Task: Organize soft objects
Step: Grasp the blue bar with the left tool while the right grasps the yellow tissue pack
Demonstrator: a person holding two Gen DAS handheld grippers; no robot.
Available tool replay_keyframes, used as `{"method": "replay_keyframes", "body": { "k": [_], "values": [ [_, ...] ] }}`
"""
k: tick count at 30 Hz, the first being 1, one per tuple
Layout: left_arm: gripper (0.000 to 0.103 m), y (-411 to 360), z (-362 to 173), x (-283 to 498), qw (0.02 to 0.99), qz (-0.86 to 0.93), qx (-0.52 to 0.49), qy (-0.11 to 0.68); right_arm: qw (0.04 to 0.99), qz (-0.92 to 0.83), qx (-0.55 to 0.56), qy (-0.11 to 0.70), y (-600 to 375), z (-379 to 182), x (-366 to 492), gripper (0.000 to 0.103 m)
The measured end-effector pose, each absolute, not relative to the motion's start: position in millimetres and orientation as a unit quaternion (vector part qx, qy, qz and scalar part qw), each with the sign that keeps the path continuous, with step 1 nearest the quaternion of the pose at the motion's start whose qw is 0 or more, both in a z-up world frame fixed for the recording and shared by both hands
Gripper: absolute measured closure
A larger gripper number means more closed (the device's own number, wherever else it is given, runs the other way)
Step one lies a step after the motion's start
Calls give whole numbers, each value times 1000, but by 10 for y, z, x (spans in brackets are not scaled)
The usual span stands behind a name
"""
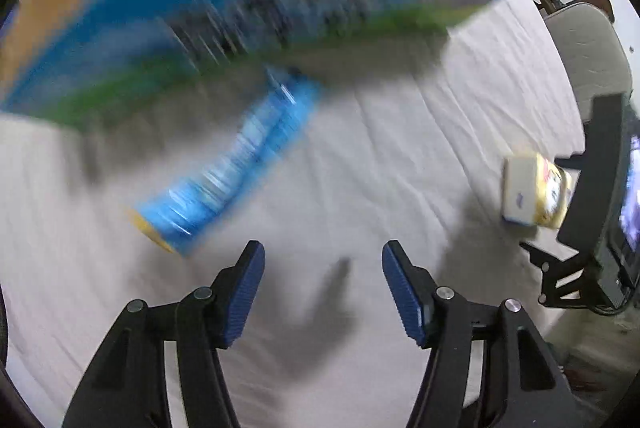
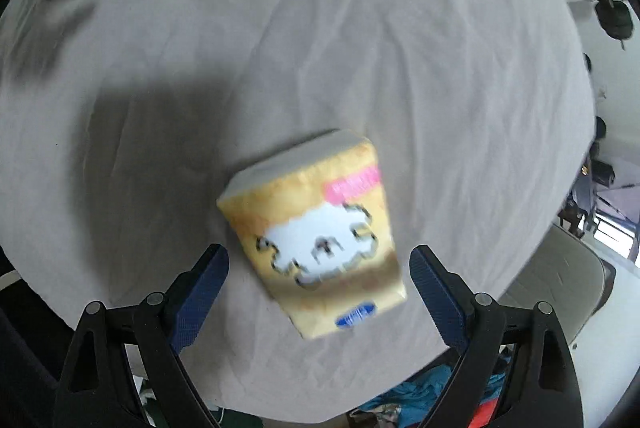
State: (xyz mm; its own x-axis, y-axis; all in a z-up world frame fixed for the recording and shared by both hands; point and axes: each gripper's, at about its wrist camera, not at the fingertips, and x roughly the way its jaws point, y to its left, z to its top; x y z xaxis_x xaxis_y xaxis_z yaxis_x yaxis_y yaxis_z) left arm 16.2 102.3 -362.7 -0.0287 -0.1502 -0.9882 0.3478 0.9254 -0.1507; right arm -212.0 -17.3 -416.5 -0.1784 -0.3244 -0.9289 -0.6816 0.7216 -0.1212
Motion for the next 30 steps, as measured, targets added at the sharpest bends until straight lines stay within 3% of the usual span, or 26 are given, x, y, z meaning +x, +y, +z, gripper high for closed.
{"method": "replay_keyframes", "body": {
  "k": [1, 4, 5, 9, 13, 16, 19, 26, 30],
  "values": [
    [44, 1044, -3593, 204, 700, -176, 85, 687, 545, 166, -319, 757, -169, -4207, -2089, 10],
    [44, 1132, -3624, 384, 698, -170, 118, 686, 553, 164, -248, 779, -142, -4231, -1952, 33],
    [44, 1147, -3683, 433, 691, -171, 126, 691, 555, 164, -224, 784, -134, -4221, -1896, 35],
    [44, 1233, -3886, 747, 660, -178, 119, 720, 568, 162, -108, 800, -83, -4138, -1710, 36],
    [45, 1459, -3975, 1031, 649, -180, 98, 732, 573, 128, -84, 805, 34, -4156, -1642, 36],
    [69, 1533, -3949, 943, 653, -173, 67, 734, 577, 90, -67, 809, 57, -4176, -1613, 35],
    [73, 1629, -3935, 837, 650, -167, 22, 741, 578, 66, -29, 813, 13, -4174, -1595, 35],
    [73, 1724, -3890, 411, 634, -153, -87, 753, 562, 40, 49, 825, -272, -4161, -1487, 33],
    [70, 1491, -3820, 304, 653, -149, 13, 742, 556, 39, 58, 828, -402, -4180, -1562, 32]
  ]
}}
